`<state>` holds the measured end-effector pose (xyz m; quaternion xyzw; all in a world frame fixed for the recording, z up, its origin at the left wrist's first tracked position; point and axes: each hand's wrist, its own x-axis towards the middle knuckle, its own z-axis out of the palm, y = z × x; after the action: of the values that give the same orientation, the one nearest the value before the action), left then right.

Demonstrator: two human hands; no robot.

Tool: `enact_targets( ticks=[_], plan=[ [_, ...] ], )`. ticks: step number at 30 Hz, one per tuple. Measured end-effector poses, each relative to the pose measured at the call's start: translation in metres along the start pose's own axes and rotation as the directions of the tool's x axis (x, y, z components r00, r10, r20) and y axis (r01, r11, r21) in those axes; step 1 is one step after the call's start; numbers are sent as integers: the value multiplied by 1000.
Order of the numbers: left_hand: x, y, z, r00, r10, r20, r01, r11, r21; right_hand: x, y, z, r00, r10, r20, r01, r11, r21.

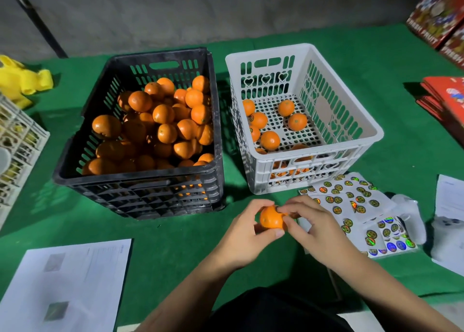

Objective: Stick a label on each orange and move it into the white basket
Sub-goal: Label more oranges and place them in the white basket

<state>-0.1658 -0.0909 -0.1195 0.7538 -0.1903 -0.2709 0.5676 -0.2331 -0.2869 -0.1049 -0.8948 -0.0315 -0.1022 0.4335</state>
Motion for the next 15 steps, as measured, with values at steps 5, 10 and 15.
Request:
enact_targets(
  ticks=[5,10,15],
  plan=[
    [-3,10,-4,1000,20,-12,-21,996,-92,-7,0,-4,981,-123,148,146,977,-155],
    [-2,24,-10,999,15,-48,-26,969,-245,5,-16,-3,981,-162,105,182,959,-216],
    [0,37,-29,999,-14,-40,1,954,-301,40,-31,-12,963,-202,177,215,975,-58]
  ],
)
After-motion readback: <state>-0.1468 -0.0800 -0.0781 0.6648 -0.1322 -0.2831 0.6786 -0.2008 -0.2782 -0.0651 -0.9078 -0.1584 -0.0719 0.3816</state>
